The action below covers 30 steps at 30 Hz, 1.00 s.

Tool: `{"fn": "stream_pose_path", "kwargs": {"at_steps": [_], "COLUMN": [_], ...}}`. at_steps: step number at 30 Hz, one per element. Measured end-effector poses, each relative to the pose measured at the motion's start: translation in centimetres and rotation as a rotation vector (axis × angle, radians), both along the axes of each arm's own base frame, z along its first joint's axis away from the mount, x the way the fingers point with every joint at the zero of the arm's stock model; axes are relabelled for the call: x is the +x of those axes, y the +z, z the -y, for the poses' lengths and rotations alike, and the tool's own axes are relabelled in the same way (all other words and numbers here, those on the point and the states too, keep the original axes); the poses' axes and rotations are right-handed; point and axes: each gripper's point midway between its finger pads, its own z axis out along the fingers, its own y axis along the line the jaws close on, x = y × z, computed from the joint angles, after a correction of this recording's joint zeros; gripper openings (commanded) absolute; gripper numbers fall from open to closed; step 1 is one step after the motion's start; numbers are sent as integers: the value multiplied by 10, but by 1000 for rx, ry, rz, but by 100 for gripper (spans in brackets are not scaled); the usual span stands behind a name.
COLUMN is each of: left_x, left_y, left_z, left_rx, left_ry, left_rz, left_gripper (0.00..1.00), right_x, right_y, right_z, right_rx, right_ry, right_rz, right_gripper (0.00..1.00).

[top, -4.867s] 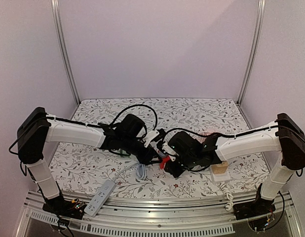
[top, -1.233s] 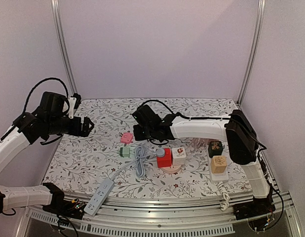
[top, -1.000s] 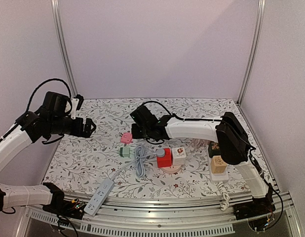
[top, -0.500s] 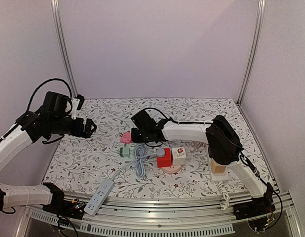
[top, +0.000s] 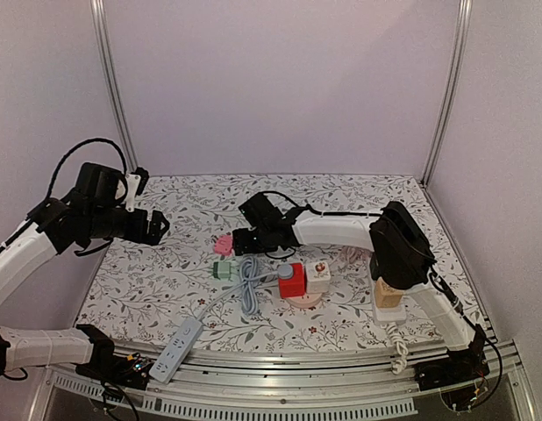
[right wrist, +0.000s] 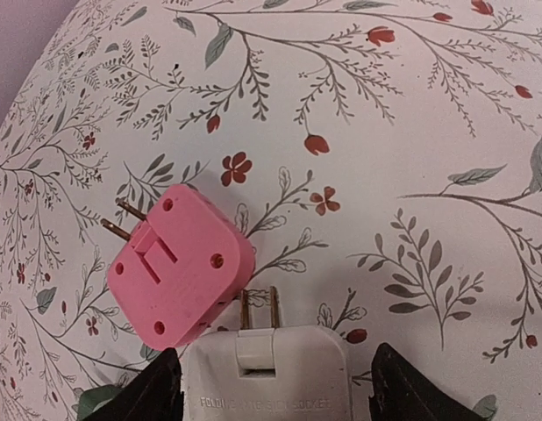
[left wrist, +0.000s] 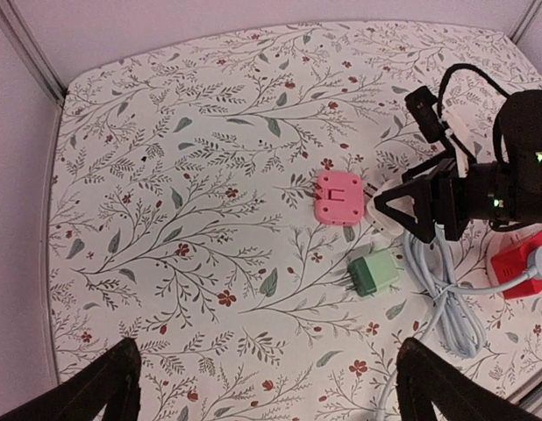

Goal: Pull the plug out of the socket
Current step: Remove the plug from the socket.

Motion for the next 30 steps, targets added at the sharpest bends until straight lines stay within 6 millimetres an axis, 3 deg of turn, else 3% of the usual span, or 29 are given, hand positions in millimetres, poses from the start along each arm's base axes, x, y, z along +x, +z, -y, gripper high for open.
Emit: {"fn": "stream_pose_path", "kwargs": {"at_steps": [3,6,11,14,17,21,26,30], "left_x": [0,-2,-8,-11,-19,-34,-47,-43], "left_y": [1,4,18,20,16,7,4,-1], "left_z": [0,0,9,24,51,91,149,194], "left_rx": [0,-8,-72,-103,-116,-103,-89,-73], "left_ry": [-1,-5,-53,-112,-212,-339,-487,-551], "left_rz": [2,11,58,56,36,-1,-25,-48], "left_gripper": [98,98,98,98,98,98,98,97], "right_x": [-3,-5,-17,-34,-52,-76,-102,-114], "right_y": [11,36,100,136,156,154,126,105], "right_z": [8,18,46,69,95,126,167,194], "right_rx": [-47,-81,-94,-79,-73,-91,-152,-195], "right_ry": [36,57,78,87,91,104,101,52], "right_rz": [24,74,163,199,215,201,143,88], "right_gripper": [81,84,87,89,90,91,91,89]}}
